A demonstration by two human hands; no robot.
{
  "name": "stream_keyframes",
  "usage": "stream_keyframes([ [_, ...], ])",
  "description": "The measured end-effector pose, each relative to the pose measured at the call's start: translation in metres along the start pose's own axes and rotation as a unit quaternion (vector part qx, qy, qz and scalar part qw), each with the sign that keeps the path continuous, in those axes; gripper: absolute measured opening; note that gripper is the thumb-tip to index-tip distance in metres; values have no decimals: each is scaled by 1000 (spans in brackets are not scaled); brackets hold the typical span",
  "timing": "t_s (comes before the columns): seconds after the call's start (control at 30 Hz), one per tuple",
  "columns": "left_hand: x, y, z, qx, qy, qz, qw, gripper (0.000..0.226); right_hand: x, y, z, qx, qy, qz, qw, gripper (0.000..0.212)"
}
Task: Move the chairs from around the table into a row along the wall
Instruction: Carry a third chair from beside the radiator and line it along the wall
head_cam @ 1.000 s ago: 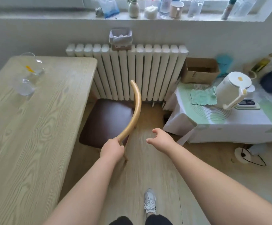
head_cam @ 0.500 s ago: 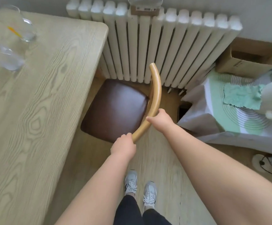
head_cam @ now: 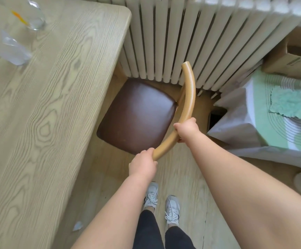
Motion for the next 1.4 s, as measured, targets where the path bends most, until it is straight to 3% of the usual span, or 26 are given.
stream_keyframes([
  [0.17, -21, -7, -26, 15, 52, 82, 995, 27, 4, 37, -20, -27, -7, 64, 998, 40],
  [0.3, -50, -11, -60, 47, 103, 121, 986, 46, 4, 75, -41, -75, -21, 134, 988, 42],
  [0.53, -88, -17, -116, 198, 202, -24, 959, 52, 12, 138, -75, -128, -25, 187, 974, 51],
  [0.6, -93, -17, -128, 277, 203, -115, 932, 59, 14, 151, -82, -141, -26, 192, 971, 52],
  [0.7, -98, -23, -130, 371, 133, -302, 868, 60, 18, 163, -88, -154, -35, 185, 970, 53],
  [0.83, -104, -22, -119, 363, 41, -531, 765, 58, 23, 160, -87, -164, -51, 182, 968, 54],
  [0.93, -103, -15, -108, 339, 6, -663, 667, 46, 34, 151, -75, -164, -14, 216, 962, 58],
  [1.0, -100, -13, -101, 327, -12, -720, 612, 31, 45, 147, -62, -157, 5, 212, 964, 57],
  [1.1, -100, -15, -89, 342, -26, -756, 557, 25, 62, 141, -41, -148, 18, 180, 972, 52],
  [1.23, -105, -25, -80, 362, -40, -773, 519, 20, 72, 133, -20, -158, 19, 179, 971, 49],
  [1.4, -110, -32, -77, 363, -41, -760, 537, 16, 69, 133, -11, -184, 10, 129, 974, 53],
])
Point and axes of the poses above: each hand's wrist, its own z-axis towards the middle knuckle, its own x-axis out of the back of the hand, y = z × x, the point moved 1 cm from there along z, towards the middle knuckle, and after that the axes turned 5 degrees about z, right-handed, at the moved point
